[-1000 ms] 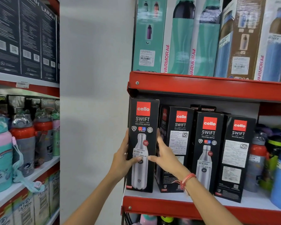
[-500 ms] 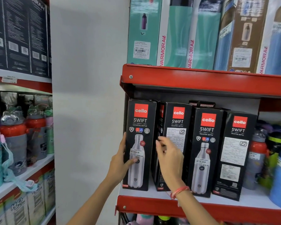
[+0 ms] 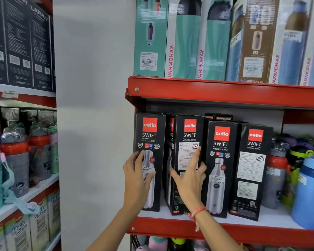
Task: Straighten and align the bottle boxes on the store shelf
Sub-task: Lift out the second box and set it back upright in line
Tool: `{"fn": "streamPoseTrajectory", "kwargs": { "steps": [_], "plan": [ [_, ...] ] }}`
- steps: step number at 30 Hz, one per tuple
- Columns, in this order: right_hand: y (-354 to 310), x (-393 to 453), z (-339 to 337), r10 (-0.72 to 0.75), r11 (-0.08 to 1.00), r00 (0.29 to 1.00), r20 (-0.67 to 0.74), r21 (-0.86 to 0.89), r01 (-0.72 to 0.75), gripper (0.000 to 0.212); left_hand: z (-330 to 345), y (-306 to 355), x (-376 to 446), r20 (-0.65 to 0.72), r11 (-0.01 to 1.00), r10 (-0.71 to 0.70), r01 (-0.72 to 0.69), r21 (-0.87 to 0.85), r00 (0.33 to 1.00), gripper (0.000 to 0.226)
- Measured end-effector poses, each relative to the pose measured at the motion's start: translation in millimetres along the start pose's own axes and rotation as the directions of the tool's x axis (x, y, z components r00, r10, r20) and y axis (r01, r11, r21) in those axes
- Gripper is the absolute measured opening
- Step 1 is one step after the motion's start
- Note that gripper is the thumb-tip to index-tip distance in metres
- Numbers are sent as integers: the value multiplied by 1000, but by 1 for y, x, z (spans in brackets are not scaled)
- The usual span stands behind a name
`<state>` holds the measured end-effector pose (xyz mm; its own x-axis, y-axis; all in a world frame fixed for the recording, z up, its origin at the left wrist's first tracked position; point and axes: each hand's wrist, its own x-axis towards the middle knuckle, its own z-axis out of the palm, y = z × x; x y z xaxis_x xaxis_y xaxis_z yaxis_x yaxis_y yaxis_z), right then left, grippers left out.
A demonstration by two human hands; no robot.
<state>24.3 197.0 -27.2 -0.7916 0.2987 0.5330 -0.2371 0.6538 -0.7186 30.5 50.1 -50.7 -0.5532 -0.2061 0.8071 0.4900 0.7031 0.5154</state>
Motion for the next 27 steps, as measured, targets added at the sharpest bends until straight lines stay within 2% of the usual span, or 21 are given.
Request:
{"fn": "streamPoseTrajectory", "kwargs": {
  "steps": [3, 6, 9, 11, 14, 18, 22, 24, 27],
  "plan": [
    [7, -2, -22, -99, 992, 994, 34, 81, 96, 115, 4, 14, 2, 73, 996, 85, -83, -31, 994, 54],
    [8, 0, -47, -153, 978, 984, 90, 159, 137, 120, 10, 30, 4, 190, 994, 74, -57, -95, 979, 51],
    [8, 0, -72, -192, 952, 969, 156, 270, 145, 120, 14, 45, 7, 321, 975, -23, 93, -204, 947, 67],
    [10, 0, -88, -203, 934, 961, 187, 331, 133, 118, 11, 52, 7, 428, 930, -78, 220, -295, 901, 78],
    [18, 3, -105, -226, 900, 943, 246, 423, 105, 119, 4, 63, 4, 554, 855, -75, 340, -392, 829, 80],
    [30, 4, -118, -263, 851, 882, 392, 525, 20, 116, -6, 75, -2, 565, 829, -25, 333, -449, 825, 80],
    [32, 16, -118, -282, 878, 796, 535, 478, -10, 118, -11, 83, -5, 479, 836, -21, 278, -473, 878, 78],
    [27, 27, -117, -276, 892, 754, 596, 452, -30, 118, -7, 84, -3, 442, 861, -33, 250, -442, 897, 84],
    [20, 42, -112, -290, 916, 745, 600, 400, 34, 114, 6, 82, 0, 384, 890, -75, 236, -391, 920, 99]
  ]
}}
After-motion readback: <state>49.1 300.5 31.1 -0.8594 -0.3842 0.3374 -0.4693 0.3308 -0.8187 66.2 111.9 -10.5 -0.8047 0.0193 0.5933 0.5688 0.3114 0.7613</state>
